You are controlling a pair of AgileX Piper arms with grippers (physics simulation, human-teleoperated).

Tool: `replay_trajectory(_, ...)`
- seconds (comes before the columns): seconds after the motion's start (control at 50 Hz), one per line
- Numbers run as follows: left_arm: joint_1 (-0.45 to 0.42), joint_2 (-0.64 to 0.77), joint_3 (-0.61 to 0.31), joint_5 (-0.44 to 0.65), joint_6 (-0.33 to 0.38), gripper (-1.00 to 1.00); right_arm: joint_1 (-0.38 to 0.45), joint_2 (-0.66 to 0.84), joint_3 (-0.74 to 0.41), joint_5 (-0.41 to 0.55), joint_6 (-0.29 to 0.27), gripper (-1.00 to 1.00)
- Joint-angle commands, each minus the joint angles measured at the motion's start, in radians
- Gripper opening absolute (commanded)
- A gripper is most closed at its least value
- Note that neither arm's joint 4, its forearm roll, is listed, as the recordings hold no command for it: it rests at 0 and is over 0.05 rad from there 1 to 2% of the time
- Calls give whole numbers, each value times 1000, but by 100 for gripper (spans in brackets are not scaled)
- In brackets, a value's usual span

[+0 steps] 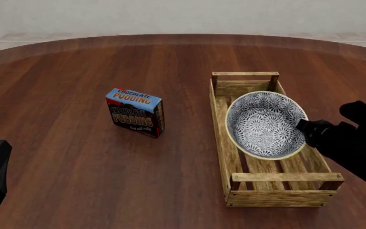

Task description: Pick up the bowl on the left and put it in the tray.

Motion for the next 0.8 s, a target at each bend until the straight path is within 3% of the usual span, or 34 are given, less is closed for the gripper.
replay_trajectory(0.02,0,0,0,0,0,100,4,4,-1,-10,1,-100)
replay_trajectory(0.8,0,0,0,0,0,100,13,31,-8,-33,-22,-100)
